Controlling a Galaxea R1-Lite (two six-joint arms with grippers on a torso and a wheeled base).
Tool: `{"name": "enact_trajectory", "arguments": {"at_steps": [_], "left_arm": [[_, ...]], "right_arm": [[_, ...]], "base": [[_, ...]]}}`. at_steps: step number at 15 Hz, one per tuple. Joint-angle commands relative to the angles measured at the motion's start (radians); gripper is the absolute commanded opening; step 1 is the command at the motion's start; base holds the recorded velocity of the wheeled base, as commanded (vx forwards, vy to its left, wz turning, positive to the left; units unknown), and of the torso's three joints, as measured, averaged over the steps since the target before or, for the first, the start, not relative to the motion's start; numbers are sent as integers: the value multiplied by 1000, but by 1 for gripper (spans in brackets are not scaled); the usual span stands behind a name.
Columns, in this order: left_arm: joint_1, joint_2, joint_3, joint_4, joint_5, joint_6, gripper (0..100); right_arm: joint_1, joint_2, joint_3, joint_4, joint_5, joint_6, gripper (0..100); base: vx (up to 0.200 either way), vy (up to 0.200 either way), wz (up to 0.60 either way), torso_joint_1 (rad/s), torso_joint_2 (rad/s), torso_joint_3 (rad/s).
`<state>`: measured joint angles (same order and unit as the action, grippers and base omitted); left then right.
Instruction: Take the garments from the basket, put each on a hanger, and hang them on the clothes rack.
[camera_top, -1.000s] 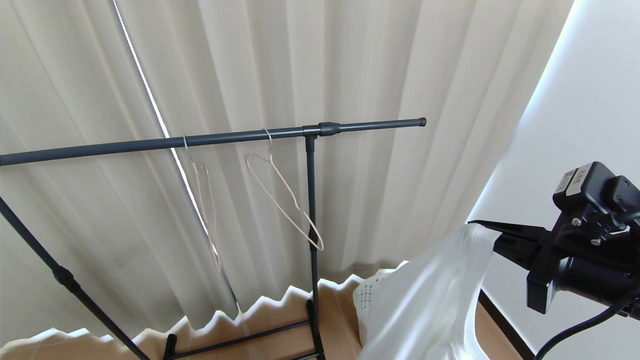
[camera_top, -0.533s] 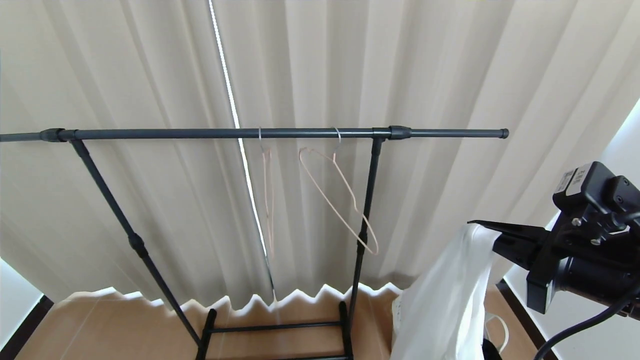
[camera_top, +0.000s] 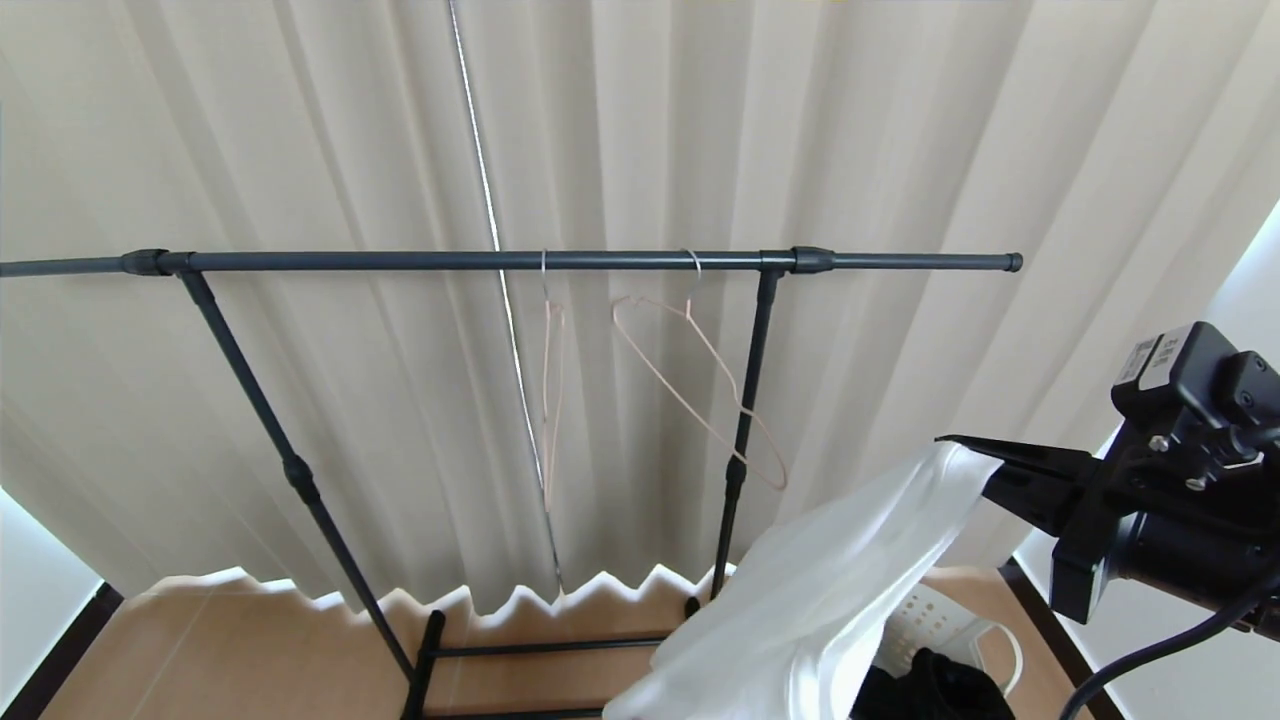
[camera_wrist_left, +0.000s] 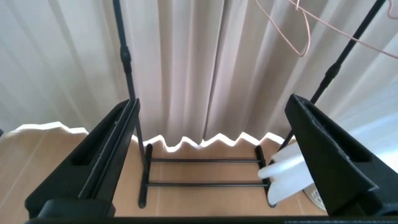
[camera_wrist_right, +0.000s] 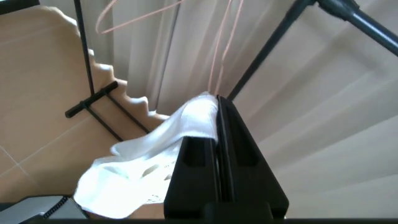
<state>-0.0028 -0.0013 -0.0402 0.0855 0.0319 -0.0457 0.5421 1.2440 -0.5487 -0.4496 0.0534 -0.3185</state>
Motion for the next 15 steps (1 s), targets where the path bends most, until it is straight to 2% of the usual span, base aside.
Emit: {"name": "enact_trajectory", "arguments": {"at_steps": [1,6,7,8,9,10,11,12,14,15], "left_arm": [[1,1,0,-1,0,0,100],[1,1,0,-1,2,0,100],[-3,7,0,3,-17,21,100],[-16,47,-6,11,-90,66,100],[-23,73,-7,14,-115,81,100],[-31,159,-6,16,-141,149,100],[-39,187,-10,11,-144,170,100],[-60,333,-101,8,-191,176,100],[-75,480,-225,8,-256,122,100],[-141,621,-323,8,-300,69,100]], "right_arm": [[-1,2,1,0,0,-1,0],[1,-6,15,-1,0,-16,0],[6,2,15,-1,0,-33,0],[24,3,12,-1,0,-34,0],[39,2,10,-1,-3,-34,0],[99,3,10,-1,-27,-33,0],[111,6,9,-1,-37,-34,0],[131,54,-53,-1,-63,-34,0],[133,124,-148,-3,-63,-28,0],[133,189,-186,-4,-60,32,0]], "base": [[0,200,0,-32,-12,-2],[0,0,0,0,0,0],[0,0,0,0,0,0],[0,0,0,0,0,0],[0,0,0,0,0,0],[0,0,0,0,0,0],[0,0,0,0,0,0],[0,0,0,0,0,0],[0,0,0,0,0,0],[0,0,0,0,0,0]]}}
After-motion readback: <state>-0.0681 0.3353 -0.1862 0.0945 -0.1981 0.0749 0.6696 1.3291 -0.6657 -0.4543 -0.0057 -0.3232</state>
